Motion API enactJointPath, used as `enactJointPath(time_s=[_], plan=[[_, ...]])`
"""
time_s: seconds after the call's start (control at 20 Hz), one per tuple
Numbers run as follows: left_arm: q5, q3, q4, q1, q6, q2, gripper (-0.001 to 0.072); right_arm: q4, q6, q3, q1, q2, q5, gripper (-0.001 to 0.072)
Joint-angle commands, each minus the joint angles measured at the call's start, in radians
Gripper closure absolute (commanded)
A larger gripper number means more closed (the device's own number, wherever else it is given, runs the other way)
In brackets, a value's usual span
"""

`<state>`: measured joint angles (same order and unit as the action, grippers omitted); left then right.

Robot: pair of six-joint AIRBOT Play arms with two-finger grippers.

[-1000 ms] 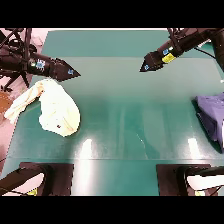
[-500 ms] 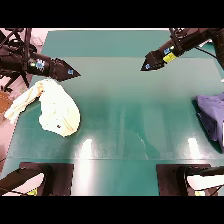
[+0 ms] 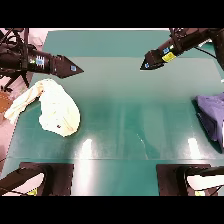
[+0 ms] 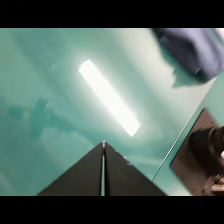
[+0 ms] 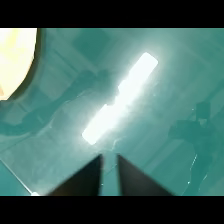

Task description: Fold the shirts.

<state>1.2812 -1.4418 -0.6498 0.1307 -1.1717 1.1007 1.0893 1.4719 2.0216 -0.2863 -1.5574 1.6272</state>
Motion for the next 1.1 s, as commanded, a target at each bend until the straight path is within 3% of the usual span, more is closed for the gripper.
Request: enactJointPath(time_s=[0.0, 0.25, 0.4, 0.6, 0.7, 0.75, 0.8, 0.85, 0.9, 1.05], plan=[[-0.048, -0.001, 0.049, 0.0, 0.0, 0.0, 0.0684, -0.019, 0.129, -0.029, -0.005, 0.0, -0.002, 0.0135], [0.002, -0.001, -0.056, 0.0, 0.0, 0.0, 0.0684, -0.264, 0.13, -0.284, -0.011, 0.0, -0.102, 0.0128], [0.053, -0.001, -0.404, 0.0, -0.086, 0.0, 0.0684, -0.411, 0.098, -0.484, -0.056, 0.0, -0.247, 0.0412], [0.154, -0.001, -0.908, 0.0, -0.114, 0.0, 0.0684, -0.491, 0.086, -0.689, -0.18, 0.0, -0.444, 0.0435], [0.164, -0.001, -1.035, 0.0, -0.114, 0.0, 0.0684, -0.498, 0.112, -0.761, -0.246, 0.0, -0.527, 0.064], [0.159, -0.001, -1.053, 0.0, -0.114, 0.0, 0.0684, -0.497, 0.133, -0.792, -0.283, 0.0, -0.564, 0.0638], [0.152, -0.001, -1.052, 0.0, -0.117, 0.0, 0.0684, -0.496, 0.134, -0.816, -0.312, 0.0, -0.595, 0.0589], [0.142, -0.001, -1.052, 0.0, -0.139, 0.0, 0.0684, -0.5, 0.15, -0.835, -0.34, 0.0, -0.631, 0.0262], [0.137, -0.001, -1.052, 0.0, -0.157, 0.0, 0.0684, -0.525, 0.158, -0.852, -0.368, -0.001, -0.668, -0.0006], [0.133, -0.001, -1.046, 0.0, -0.168, 0.0, 0.0684, -0.612, 0.158, -0.833, -0.428, -0.057, -0.691, 0.0001]])
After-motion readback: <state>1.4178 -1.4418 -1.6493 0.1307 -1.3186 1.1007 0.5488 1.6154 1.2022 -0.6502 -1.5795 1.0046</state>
